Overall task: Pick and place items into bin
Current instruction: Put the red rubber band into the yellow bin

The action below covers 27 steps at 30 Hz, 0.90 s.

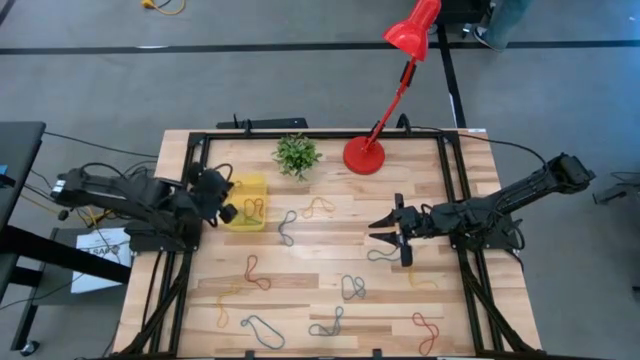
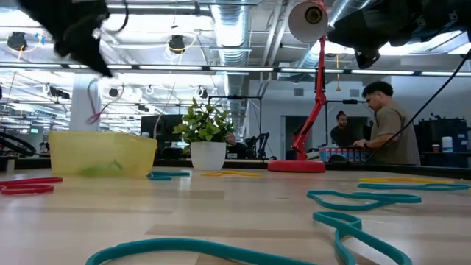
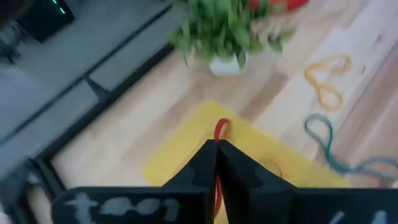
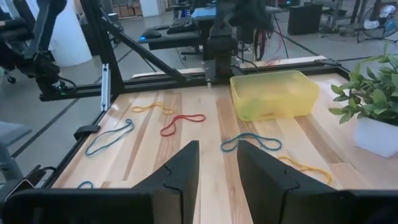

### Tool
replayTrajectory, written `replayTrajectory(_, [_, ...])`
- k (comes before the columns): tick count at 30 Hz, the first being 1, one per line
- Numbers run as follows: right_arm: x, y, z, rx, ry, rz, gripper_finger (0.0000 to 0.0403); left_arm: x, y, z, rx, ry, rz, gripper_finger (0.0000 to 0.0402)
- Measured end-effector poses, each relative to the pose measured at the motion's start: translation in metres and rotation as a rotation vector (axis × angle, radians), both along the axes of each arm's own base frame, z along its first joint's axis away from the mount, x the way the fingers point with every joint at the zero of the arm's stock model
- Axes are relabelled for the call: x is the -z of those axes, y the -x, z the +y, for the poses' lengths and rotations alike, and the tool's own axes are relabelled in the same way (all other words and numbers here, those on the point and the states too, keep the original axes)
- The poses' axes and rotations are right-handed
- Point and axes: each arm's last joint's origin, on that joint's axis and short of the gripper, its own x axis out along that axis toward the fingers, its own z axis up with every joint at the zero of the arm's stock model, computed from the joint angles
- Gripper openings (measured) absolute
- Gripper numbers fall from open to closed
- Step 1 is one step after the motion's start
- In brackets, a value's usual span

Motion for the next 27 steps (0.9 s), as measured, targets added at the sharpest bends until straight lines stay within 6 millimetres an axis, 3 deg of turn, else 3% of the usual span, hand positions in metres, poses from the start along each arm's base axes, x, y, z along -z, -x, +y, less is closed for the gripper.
replayTrajectory(4, [0.000,0.000,0.000,0.000,0.000,0.000,0.0103,0.038,-0.003,-0.001,0.015,0.021,-0.031,0.0000])
replayTrajectory(8, [0.000,0.000,0.000,0.000,0.000,0.000,0.0103,0.056,-0.004,-0.001,0.019,0.029,-0.042,0.0000])
replayTrajectory(14, [0.000,0.000,0.000,0.000,0.002,0.004,0.0103,0.064,0.000,0.001,-0.070,0.011,-0.040,0.0000])
replayTrajectory(19, [0.000,0.000,0.000,0.000,0.002,0.003,0.0103,0.074,0.002,0.000,-0.064,0.092,-0.031,0.0001])
replayTrajectory(27, [0.000,0.000,0.000,0.000,0.002,0.003,0.0103,0.078,0.003,0.000,-0.068,0.111,-0.025,0.0033])
